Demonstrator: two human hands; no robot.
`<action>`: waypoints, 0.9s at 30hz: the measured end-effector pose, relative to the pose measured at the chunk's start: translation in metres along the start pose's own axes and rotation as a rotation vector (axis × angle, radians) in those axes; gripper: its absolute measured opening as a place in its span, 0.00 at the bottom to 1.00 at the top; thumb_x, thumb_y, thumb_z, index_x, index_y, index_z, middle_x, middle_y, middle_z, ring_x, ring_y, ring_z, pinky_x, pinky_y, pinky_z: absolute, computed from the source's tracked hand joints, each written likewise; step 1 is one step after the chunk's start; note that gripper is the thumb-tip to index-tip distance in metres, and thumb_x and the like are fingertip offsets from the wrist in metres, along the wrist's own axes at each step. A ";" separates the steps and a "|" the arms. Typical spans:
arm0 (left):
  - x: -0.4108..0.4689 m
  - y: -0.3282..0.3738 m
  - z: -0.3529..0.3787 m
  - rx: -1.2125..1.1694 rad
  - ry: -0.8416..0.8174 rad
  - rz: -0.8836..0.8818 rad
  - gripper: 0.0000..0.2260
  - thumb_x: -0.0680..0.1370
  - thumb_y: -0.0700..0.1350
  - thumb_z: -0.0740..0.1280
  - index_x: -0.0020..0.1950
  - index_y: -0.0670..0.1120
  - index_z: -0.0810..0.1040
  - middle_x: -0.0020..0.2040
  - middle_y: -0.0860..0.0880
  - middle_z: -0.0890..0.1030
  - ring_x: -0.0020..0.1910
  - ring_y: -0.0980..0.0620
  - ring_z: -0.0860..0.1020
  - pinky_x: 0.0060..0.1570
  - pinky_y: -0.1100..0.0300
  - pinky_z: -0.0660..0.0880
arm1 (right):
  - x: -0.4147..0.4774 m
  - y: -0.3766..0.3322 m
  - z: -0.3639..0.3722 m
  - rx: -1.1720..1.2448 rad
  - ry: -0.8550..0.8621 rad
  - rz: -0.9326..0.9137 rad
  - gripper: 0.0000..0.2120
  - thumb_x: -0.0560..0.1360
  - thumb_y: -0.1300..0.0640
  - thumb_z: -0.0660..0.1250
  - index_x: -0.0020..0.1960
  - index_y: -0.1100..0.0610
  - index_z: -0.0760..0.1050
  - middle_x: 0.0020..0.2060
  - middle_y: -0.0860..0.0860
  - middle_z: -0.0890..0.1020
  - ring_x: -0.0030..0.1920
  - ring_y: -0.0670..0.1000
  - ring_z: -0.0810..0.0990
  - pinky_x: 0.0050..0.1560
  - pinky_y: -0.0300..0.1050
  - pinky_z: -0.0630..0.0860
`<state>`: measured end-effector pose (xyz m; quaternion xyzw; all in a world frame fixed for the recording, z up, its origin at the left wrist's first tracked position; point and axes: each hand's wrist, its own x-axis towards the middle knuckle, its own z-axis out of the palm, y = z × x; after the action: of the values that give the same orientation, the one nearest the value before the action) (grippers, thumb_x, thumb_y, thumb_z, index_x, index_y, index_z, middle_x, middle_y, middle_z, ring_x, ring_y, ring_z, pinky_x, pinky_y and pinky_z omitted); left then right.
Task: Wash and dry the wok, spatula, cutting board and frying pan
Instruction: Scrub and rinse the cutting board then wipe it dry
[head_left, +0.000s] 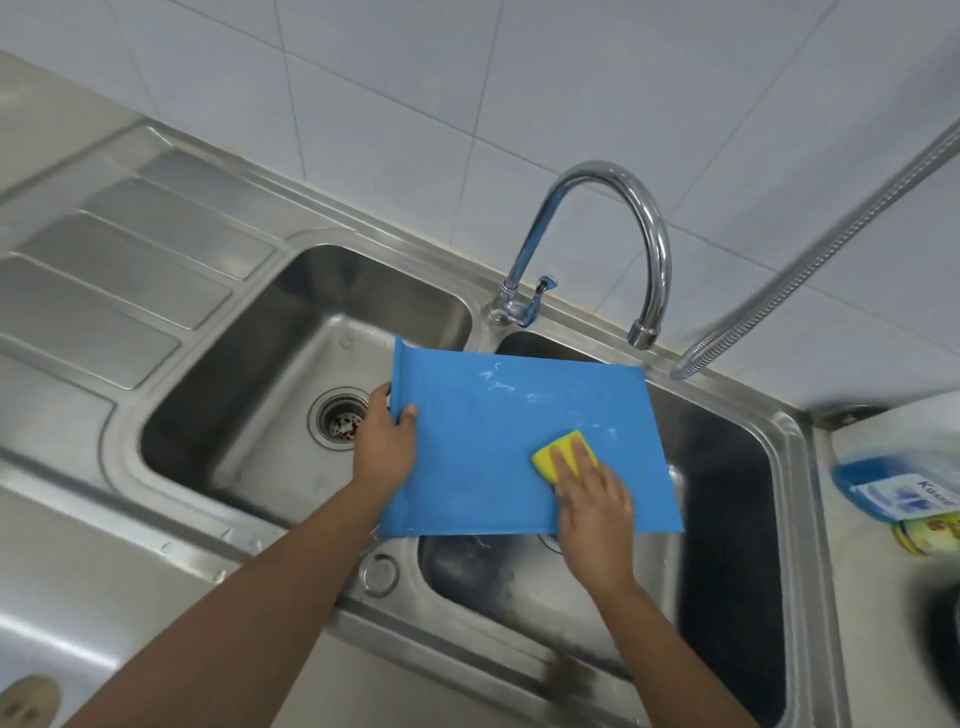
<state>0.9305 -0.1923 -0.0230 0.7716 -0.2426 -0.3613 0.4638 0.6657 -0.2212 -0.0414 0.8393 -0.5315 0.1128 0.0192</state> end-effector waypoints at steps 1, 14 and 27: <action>0.000 0.000 0.000 0.010 0.002 0.003 0.18 0.82 0.45 0.61 0.72 0.48 0.66 0.57 0.49 0.78 0.51 0.49 0.76 0.48 0.56 0.71 | 0.015 0.012 0.000 0.010 0.009 0.180 0.23 0.75 0.55 0.54 0.69 0.50 0.73 0.72 0.52 0.70 0.60 0.61 0.74 0.57 0.57 0.71; 0.000 0.001 -0.002 0.053 -0.019 -0.074 0.10 0.82 0.50 0.59 0.59 0.47 0.72 0.53 0.47 0.79 0.49 0.47 0.78 0.47 0.54 0.73 | 0.132 -0.075 0.020 0.181 -0.266 -0.118 0.22 0.80 0.54 0.57 0.73 0.45 0.67 0.77 0.47 0.60 0.68 0.59 0.67 0.68 0.56 0.62; -0.022 0.028 0.001 0.142 -0.007 -0.129 0.20 0.82 0.55 0.58 0.35 0.44 0.70 0.36 0.47 0.74 0.36 0.48 0.73 0.42 0.54 0.70 | -0.022 0.017 -0.017 0.310 0.027 0.374 0.19 0.76 0.63 0.64 0.63 0.46 0.78 0.70 0.48 0.72 0.55 0.59 0.74 0.55 0.55 0.75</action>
<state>0.9148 -0.1893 0.0089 0.8153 -0.2188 -0.3752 0.3830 0.6384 -0.2070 -0.0306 0.7176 -0.6536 0.2058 -0.1242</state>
